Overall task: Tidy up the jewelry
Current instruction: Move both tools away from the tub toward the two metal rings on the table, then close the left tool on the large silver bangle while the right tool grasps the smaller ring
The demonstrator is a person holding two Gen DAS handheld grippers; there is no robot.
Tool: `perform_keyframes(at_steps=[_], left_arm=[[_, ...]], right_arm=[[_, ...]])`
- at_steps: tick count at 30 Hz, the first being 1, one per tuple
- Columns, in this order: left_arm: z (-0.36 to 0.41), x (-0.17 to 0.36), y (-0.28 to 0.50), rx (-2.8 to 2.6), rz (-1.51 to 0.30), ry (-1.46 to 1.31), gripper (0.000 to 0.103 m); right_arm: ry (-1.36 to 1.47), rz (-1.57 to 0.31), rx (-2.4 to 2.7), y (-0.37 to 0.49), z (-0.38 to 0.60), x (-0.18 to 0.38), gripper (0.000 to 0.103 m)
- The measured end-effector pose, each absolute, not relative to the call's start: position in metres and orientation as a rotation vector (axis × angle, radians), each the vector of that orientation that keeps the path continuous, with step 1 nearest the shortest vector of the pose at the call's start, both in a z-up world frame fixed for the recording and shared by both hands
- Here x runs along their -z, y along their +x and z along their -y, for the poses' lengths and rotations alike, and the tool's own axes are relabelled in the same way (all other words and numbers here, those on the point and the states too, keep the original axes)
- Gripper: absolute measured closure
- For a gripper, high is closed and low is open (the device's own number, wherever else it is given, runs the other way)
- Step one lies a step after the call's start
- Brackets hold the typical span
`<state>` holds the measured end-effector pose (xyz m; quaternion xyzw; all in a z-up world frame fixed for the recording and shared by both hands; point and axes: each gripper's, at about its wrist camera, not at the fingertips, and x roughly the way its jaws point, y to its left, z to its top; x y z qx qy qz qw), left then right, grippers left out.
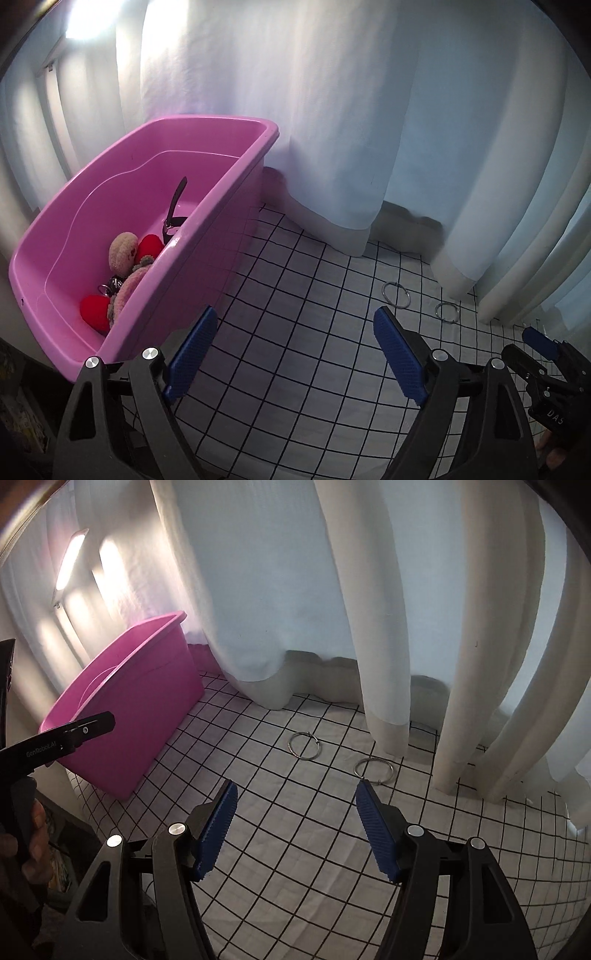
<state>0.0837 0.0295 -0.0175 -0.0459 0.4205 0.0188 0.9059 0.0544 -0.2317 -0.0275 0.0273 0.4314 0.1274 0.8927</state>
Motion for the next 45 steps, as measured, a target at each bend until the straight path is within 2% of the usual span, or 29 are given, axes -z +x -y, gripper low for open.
perform_keyframes(at_steps=[10, 23, 45], left_arm=[[0.024, 0.070, 0.115, 0.082, -0.932, 0.005, 0.018], [0.064, 0.135, 0.170, 0.156, -0.986, 0.083, 0.018], [0.093, 0.180, 0.224, 0.253, -0.983, 0.125, 0.018]], right_arm=[[0.126, -0.954, -0.125, 0.054, 0.267, 0.078, 0.039], [0.171, -0.979, -0.034, 0.099, 0.277, 0.126, 0.039], [0.113, -0.981, -0.029, 0.168, 0.267, 0.165, 0.039]])
